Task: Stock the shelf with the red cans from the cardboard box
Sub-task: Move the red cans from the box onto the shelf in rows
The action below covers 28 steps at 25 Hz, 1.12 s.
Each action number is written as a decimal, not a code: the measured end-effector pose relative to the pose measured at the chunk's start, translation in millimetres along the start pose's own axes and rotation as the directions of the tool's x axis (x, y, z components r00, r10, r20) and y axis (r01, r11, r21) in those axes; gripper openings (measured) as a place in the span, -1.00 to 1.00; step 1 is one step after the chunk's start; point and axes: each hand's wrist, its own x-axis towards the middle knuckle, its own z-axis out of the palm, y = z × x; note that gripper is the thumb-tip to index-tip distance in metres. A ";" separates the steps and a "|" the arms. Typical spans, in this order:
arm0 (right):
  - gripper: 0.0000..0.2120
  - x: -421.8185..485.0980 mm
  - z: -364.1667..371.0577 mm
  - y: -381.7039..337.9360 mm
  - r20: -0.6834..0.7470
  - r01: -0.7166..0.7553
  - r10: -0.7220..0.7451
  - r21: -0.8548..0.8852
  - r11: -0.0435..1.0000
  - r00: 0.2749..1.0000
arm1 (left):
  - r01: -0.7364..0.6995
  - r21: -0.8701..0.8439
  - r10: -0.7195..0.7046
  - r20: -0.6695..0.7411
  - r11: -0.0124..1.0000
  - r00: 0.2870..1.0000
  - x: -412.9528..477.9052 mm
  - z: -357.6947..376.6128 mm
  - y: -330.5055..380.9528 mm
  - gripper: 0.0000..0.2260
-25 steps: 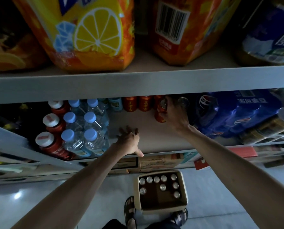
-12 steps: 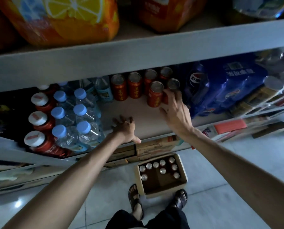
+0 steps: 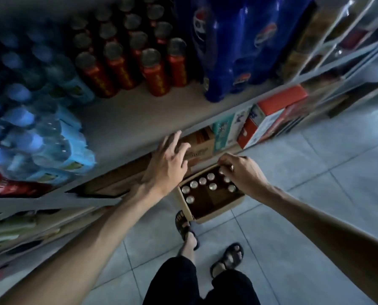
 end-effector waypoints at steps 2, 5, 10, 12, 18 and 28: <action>-0.80 -15.0 24.1 38.8 0.168 -0.091 0.091 -0.008 0.996 0.981 | -0.089 0.093 0.093 -0.043 0.992 0.995 -7.9 29.0 16.9 -0.71; -0.82 -28.2 68.9 97.9 0.262 -0.194 0.197 -0.036 0.980 0.945 | -0.248 0.056 0.248 0.009 0.967 0.969 -14.7 96.5 26.1 -0.76; -0.86 -20.4 184.3 190.8 0.288 -0.350 0.351 -0.058 0.935 0.891 | 0.150 -0.185 -0.036 0.509 0.971 0.860 -18.7 271.9 -2.0 -0.67; -0.86 -8.0 248.0 233.6 0.331 -0.356 0.359 -0.072 0.932 0.873 | 0.350 -0.112 -0.202 0.640 0.930 0.741 -12.4 355.8 -27.1 -0.64; -0.63 48.4 427.0 327.5 0.269 -0.404 0.443 -0.190 0.895 0.855 | 0.711 0.111 -0.590 0.654 0.694 0.474 3.0 549.7 -89.7 -0.31; -0.32 122.5 594.0 386.2 0.094 -0.453 0.475 -0.185 0.872 0.875 | 0.840 0.106 -0.699 0.615 0.532 0.365 16.2 673.0 -132.1 -0.23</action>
